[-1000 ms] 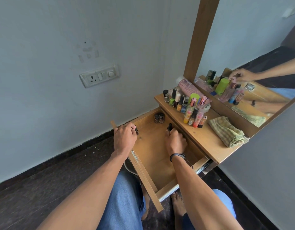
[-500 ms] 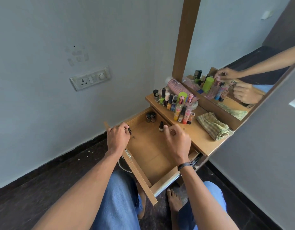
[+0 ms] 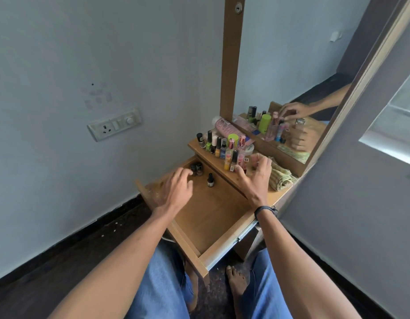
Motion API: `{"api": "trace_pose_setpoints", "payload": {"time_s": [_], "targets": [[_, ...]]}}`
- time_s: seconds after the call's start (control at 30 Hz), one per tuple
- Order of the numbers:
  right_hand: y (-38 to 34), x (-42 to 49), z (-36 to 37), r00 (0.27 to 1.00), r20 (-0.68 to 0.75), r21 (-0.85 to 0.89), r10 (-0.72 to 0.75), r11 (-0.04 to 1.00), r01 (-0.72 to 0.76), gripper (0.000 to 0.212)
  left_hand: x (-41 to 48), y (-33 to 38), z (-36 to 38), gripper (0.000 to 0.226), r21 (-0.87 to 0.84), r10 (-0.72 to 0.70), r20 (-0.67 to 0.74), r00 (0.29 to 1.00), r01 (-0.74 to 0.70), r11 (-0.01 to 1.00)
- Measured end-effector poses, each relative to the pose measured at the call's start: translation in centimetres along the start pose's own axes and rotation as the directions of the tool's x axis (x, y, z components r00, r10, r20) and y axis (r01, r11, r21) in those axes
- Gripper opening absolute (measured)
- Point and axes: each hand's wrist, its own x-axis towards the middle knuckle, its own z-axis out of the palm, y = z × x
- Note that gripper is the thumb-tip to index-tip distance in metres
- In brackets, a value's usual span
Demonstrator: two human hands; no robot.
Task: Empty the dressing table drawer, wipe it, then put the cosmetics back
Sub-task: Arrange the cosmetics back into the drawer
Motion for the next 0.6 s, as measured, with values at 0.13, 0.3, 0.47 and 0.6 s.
{"api": "trace_pose_setpoints", "payload": {"time_s": [0.13, 0.3, 0.47, 0.6], "targets": [[0.2, 0.3, 0.1, 0.993, 0.119, -0.066, -0.013, 0.998, 0.021, 0.057, 2.4, 6.2, 0.5, 0.027, -0.354, -0.163, -0.021, 0.986, 0.145, 0.924], [-0.1, 0.3, -0.2, 0.994, 0.105, -0.040, -0.015, 0.999, 0.019, 0.054, 5.0, 10.2, 1.0, 0.042, -0.540, -0.274, 0.133, 0.953, 0.301, 0.786], [0.1, 0.2, 0.2, 0.991, 0.112, -0.092, -0.074, 0.992, 0.084, 0.047, 6.2, 10.3, 1.8, 0.046, -0.571, -0.236, 0.229, 0.944, 0.327, 0.753], [0.2, 0.2, 0.3, 0.990, 0.075, -0.107, -0.119, 0.986, 0.127, 0.042, 6.5, 10.6, 1.7, 0.038, -0.564, -0.215, 0.222, 0.951, 0.306, 0.767]]}}
